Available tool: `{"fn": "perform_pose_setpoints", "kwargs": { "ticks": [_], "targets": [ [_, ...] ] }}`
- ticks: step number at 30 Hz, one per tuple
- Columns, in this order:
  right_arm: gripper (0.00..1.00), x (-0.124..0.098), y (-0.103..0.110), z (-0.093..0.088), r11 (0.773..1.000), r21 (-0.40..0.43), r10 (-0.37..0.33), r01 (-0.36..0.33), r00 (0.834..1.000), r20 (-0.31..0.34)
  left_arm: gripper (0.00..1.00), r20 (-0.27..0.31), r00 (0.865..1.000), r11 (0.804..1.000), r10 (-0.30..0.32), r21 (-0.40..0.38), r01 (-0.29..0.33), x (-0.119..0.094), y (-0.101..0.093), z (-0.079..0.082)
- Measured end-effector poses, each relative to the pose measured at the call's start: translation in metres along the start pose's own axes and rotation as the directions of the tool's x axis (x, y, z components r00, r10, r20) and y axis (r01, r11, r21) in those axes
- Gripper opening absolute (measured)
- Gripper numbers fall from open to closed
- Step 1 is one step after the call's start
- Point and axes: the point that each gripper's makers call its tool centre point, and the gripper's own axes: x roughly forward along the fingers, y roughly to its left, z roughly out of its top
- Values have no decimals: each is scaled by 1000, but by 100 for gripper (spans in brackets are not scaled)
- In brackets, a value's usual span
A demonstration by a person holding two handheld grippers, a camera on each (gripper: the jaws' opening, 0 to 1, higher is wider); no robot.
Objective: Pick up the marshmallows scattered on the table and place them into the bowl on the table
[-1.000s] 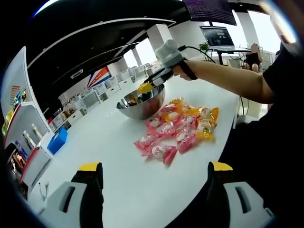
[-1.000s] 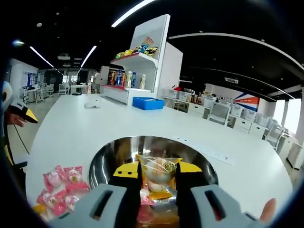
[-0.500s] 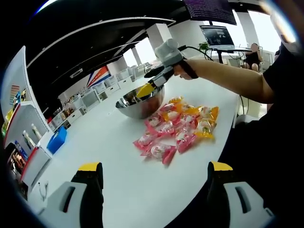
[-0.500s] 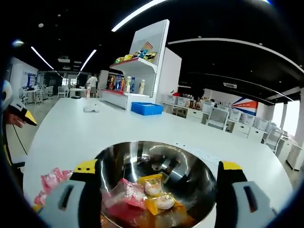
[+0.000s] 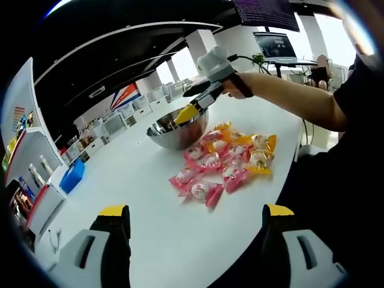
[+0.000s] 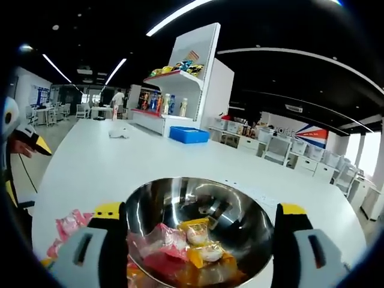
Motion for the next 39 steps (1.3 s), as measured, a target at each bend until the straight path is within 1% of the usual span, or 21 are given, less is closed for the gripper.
{"fn": "perform_pose_setpoints", "kwargs": {
  "ticks": [4,6,7,8,10,14,15,16,17,19,22,27,29,30,33,35,36,38,39],
  "targets": [
    [97,-4,-2,4,1000,-3,-5,5,1000,2,89,4,1000,1000,-1,3,1,0,-1,1],
    [97,-9,-1,4,1000,-1,-4,4,1000,-6,89,6,1000,1000,-2,2,2,-1,-1,1],
    [97,-11,-1,4,1000,-13,-2,1,1000,-12,89,6,1000,1000,0,2,0,-1,0,2],
    [97,-14,1,4,1000,-30,6,-6,1000,-16,89,6,1000,1000,1,2,-1,-1,0,1],
    [97,-21,3,6,999,-35,11,-12,1000,-23,89,5,1000,1000,4,1,-4,-1,1,1],
    [97,-39,12,14,999,-43,27,-27,1000,-8,89,4,1000,1000,4,0,-4,-1,1,1],
    [97,-44,11,21,999,-49,20,-20,1000,8,89,6,1000,1000,5,1,-5,-1,1,2],
    [97,-49,6,30,999,-48,-10,12,999,44,89,8,1000,1000,4,2,-4,-1,1,2],
    [97,-56,6,34,998,-49,-23,26,997,76,89,10,1000,1000,3,4,-3,-1,1,3],
    [97,-73,5,44,999,-32,-36,40,993,114,89,12,1000,1000,5,7,-5,-2,1,4],
    [97,-94,9,56,999,-25,-29,33,988,149,89,15,1000,1000,6,9,-6,-2,0,5],
    [96,-126,16,63,999,-34,-32,38,984,175,89,21,1000,1000,2,12,-2,-2,-1,7],
    [95,-139,17,64,998,-35,-35,42,983,181,89,25,1000,1000,0,16,0,-2,-2,8],
    [95,-149,17,63,998,-36,-40,47,982,183,89,27,1000,1000,-1,18,1,-2,-2,9],
    [95,-169,17,59,998,-24,-49,54,982,181,89,29,1000,1000,-6,23,5,-2,-4,10],
    [95,-178,25,52,999,-30,-8,13,986,166,89,27,1000,1000,-8,28,8,-1,-5,10],
    [95,-179,27,50,1000,-30,3,2,987,158,89,26,1000,1000,-9,29,8,-1,-5,10],
    [94,-188,42,34,997,13,74,-76,990,118,89,33,999,999,-12,36,11,-2,-7,13],
    [94,-191,47,29,994,42,91,-97,989,115,89,36,999,999,-13,39,12,-3,-7,14]
  ]
}}
